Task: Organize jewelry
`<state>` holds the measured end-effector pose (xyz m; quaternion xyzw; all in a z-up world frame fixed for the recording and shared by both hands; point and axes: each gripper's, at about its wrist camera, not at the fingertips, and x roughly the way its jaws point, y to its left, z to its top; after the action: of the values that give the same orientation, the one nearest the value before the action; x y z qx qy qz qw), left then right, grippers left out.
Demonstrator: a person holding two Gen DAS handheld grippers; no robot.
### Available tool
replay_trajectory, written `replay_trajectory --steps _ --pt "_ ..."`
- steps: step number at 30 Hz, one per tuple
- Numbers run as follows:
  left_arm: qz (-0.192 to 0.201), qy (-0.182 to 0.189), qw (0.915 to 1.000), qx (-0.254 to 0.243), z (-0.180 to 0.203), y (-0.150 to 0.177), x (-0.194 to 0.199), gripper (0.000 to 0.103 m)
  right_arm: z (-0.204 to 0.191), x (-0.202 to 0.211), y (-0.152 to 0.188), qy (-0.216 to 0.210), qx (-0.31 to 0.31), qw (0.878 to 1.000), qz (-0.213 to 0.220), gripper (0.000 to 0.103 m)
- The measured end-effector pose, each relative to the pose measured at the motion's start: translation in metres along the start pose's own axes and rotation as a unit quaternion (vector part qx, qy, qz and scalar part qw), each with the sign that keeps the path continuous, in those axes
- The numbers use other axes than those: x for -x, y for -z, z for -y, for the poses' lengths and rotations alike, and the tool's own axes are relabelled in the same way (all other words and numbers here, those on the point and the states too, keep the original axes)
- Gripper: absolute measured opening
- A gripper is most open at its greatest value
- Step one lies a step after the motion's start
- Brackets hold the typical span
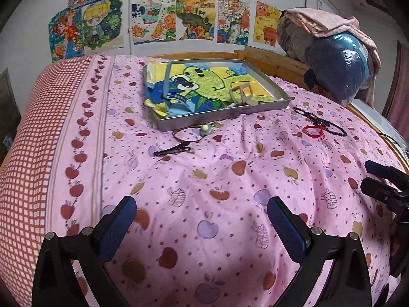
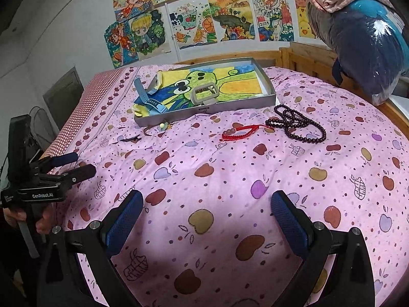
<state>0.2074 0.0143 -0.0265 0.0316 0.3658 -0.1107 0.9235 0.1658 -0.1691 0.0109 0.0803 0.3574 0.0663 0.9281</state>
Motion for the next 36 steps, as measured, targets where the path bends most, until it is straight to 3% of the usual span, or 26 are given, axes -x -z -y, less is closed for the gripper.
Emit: replay_trajectory --steps 13,28,36 --pt "-0.001 0.066 0.997 -0.039 0.044 -0.026 -0.025 0.103 0.044 0.004 -0.019 0.029 -0.023 0.999 0.005 0.098" --pt "0.005 0.149 0.9822 -0.114 0.121 -0.068 -0.062 0.103 0.101 -0.024 -0.062 0.037 -0.066 0.997 -0.012 0.098" --pt "-0.023 0.176 0.9731 -0.147 0.147 -0.087 -0.092 0.103 0.123 -0.061 -0.094 0.022 -0.076 0.996 -0.039 0.098"
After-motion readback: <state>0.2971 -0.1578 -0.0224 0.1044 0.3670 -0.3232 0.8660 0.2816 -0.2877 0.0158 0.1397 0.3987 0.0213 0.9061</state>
